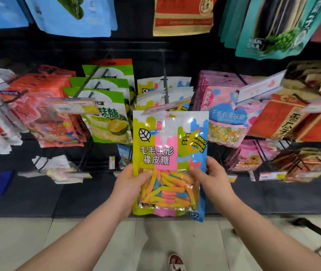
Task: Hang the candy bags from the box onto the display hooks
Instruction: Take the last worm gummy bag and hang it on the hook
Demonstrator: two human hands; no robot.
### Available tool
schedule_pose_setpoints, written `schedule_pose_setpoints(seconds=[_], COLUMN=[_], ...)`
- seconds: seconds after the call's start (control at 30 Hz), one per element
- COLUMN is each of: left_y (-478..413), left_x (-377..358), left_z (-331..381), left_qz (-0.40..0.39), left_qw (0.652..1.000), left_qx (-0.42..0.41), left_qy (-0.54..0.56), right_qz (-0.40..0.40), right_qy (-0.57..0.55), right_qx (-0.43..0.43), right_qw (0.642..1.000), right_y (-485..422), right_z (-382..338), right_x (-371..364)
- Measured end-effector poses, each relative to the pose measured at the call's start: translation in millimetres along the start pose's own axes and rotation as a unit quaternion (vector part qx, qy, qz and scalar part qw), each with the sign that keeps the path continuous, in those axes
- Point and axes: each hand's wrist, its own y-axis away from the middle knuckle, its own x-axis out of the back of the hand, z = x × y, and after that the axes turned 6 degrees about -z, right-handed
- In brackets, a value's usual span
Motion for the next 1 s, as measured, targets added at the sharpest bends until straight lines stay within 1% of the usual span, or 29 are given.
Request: schedule_pose_setpoints(seconds=[0.13, 0.2, 0.3, 0.43, 0.53, 0.6, 0.73, 1.0], left_y=[-7, -10, -12, -15, -19, -22, -23, -23], left_x=[-2, -2, 0, 1, -1, -3, -7, -10], left_z=[6, 8, 8, 7, 11, 14, 15, 8], left_qz=[0.007, 0.01, 0.015, 0.015, 0.017, 0.017, 0.011, 0.036], left_qw=[1.0, 1.0, 1.0, 0.999, 0.999, 1.0, 1.0, 0.999], left_qx=[0.0, 0.0, 0.004, 0.005, 0.003, 0.0, -0.002, 0.0], left_qy=[0.002, 0.005, 0.022, 0.029, 0.031, 0.024, 0.018, 0.013], right_qz=[0.004, 0.006, -0.004, -0.018, -0.01, -0.004, -0.015, -0.015], right_qy=[0.006, -0.008, -0.006, -0.012, -0.025, -0.033, -0.029, -0.013], right_qx=[-0.009, -0.01, -0.017, -0.005, 0.002, 0.0, -0.007, -0.012], right_qw=[1.0, 1.0, 1.0, 1.0, 1.0, 0.999, 0.999, 1.0], right_y=[-10, -15, -21, -28, -31, -33, -36, -39], right_z=[-1, -1, -4, -6, -6, -5, -4, 0], right_x=[-1, -2, -4, -5, -4, -2, 2, 5])
